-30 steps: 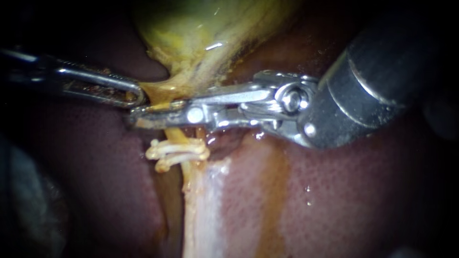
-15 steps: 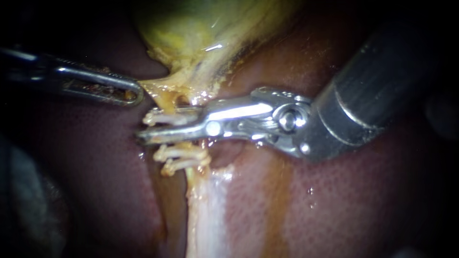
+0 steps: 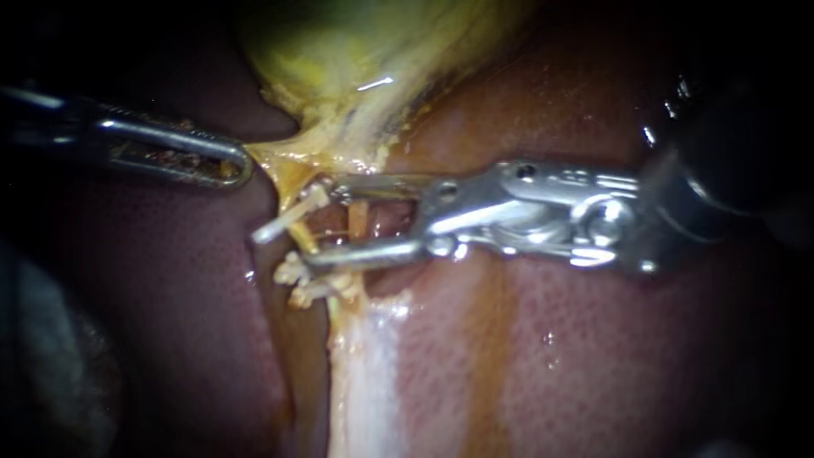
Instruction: Going back third clip left tube
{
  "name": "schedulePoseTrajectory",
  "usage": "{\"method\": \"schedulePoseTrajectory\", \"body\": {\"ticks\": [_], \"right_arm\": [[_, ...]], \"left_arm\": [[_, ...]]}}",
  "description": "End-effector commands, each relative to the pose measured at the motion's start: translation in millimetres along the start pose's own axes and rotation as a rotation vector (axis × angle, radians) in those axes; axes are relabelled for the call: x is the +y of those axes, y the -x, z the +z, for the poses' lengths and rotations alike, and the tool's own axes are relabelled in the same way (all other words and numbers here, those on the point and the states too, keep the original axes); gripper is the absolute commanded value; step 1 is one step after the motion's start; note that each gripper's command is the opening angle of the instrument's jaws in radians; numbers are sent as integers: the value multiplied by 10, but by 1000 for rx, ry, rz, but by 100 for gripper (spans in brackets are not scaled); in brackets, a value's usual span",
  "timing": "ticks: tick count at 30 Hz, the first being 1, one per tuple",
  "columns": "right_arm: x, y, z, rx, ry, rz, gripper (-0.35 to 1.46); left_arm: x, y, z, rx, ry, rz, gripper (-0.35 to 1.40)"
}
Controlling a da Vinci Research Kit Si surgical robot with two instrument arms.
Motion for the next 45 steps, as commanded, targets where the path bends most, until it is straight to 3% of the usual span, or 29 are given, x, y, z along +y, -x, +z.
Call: {"method": "schedulePoseTrajectory", "body": {"ticks": [1, 14, 22, 30, 34, 38, 45], "right_arm": [[-3, 2, -10, 0, -7, -18, 50], [-16, 4, -83, 0, -47, -140, 50], [-25, 11, -112, -98, -57, -188, 50], [-28, 16, -130, -112, -71, -211, 50], [-29, 18, -137, -161, -72, -231, 49], [-29, 20, -143, -192, -58, -239, 49], [-26, 18, -149, -187, 17, -238, 49]], "left_arm": [[0, 0, 0, 0, 1, 0, -35], [0, 0, 0, 0, 0, 1, -35], [0, 0, 1, 1, 0, 1, -35], [-1, 1, 3, 1, -1, 1, -35], [-1, 1, 3, 1, -1, 1, -35], [-1, 1, 5, 1, -2, 1, -35], [-1, 1, 13, 4, -7, 1, -35]]}}
